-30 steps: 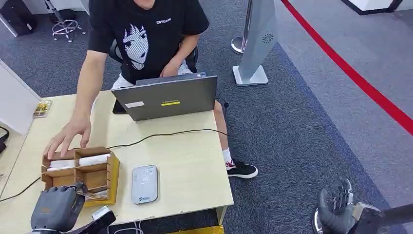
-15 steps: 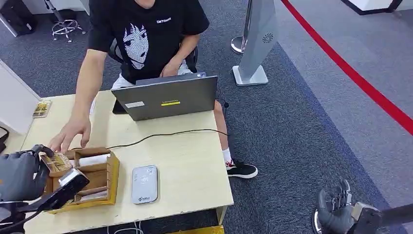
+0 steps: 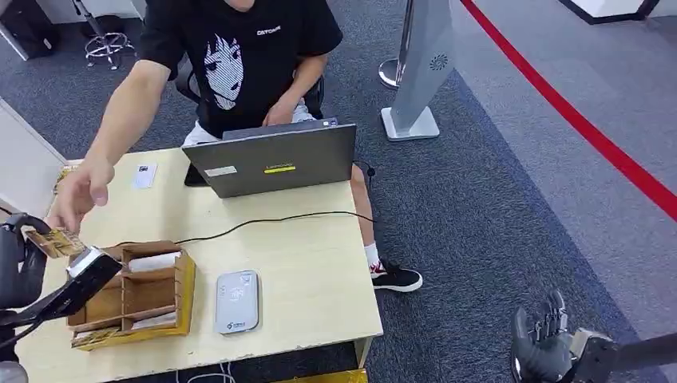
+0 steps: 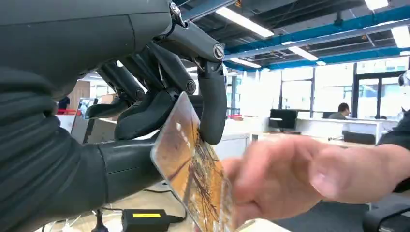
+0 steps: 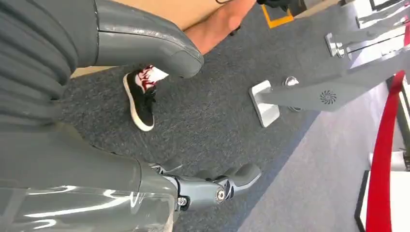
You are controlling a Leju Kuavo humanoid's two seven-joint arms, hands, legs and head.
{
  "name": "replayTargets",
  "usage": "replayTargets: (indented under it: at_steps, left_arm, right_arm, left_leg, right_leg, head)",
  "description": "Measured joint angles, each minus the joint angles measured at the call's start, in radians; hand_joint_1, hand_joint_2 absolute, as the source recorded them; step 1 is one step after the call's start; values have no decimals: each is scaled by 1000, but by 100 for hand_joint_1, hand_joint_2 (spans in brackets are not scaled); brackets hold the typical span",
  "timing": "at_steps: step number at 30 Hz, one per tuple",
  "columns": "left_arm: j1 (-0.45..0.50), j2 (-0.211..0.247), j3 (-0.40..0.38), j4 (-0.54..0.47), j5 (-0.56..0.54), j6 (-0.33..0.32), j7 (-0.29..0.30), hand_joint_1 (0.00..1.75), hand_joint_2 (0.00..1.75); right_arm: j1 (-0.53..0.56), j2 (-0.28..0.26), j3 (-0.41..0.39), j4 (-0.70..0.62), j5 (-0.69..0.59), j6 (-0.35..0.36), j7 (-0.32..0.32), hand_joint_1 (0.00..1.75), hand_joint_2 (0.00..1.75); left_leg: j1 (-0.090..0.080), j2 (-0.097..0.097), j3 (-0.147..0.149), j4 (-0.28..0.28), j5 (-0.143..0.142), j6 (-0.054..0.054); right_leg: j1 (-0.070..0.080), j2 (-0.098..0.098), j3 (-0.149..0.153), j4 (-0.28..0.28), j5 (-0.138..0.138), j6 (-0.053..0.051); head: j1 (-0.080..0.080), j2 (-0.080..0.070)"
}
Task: Pass the card to the sensor for recognition and then transmit it.
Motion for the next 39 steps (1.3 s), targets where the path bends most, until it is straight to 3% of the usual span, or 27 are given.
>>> replayTargets:
  at_steps: [2,3,4,22,27,30,34,39]
  left_arm:
    - [-6,-2,6,-3,6,-3,0,175,175]
    - [-8,-3,11,-3,8,-5,0,122,175]
    - [-8,-6,16,-3,10,-5,0,2,175]
    - [5,-32,29,-2,28,19,-33,0,175]
    - [21,-47,31,2,39,61,-47,0,175]
    - [39,-79,53,1,73,136,-66,0,175]
    - [73,-169,108,-89,231,189,-125,0,175]
    - [197,-320,284,-274,732,202,-210,0,175]
  right_arm:
    - [0,0,0,0,0,-1,1,0,175]
    - [1,0,0,0,0,-3,3,0,175]
    - [2,0,0,0,1,-4,5,0,175]
    - [33,0,0,-1,21,-12,34,0,175]
    - [52,0,-2,-10,37,-28,56,0,175]
    - [73,0,-2,-23,39,-42,75,0,175]
    - [90,0,14,-42,29,-76,93,0,175]
    - [116,0,28,-64,-21,-115,111,0,175]
  left_leg:
    - [0,0,0,0,0,0]
    - [0,0,0,0,0,0]
    - [0,0,0,0,0,0]
    - [0,0,0,0,0,0]
    - [0,0,-1,0,0,0]
    - [0,0,-1,0,-1,0]
    - [0,0,-2,0,-1,0]
    - [-1,2,-1,0,-3,1]
  right_leg:
    - [0,0,0,0,0,0]
    - [0,0,0,0,0,0]
    - [0,0,0,0,0,0]
    - [0,0,0,0,0,0]
    - [0,0,-1,0,0,0]
    - [0,0,-1,0,0,0]
    - [0,0,0,0,0,0]
    - [0,2,-1,0,-2,1]
  head:
    - [0,0]
    - [0,0]
    - [0,0]
    - [0,0]
    - [0,0]
    - [0,0]
    - [0,0]
    - [0,0]
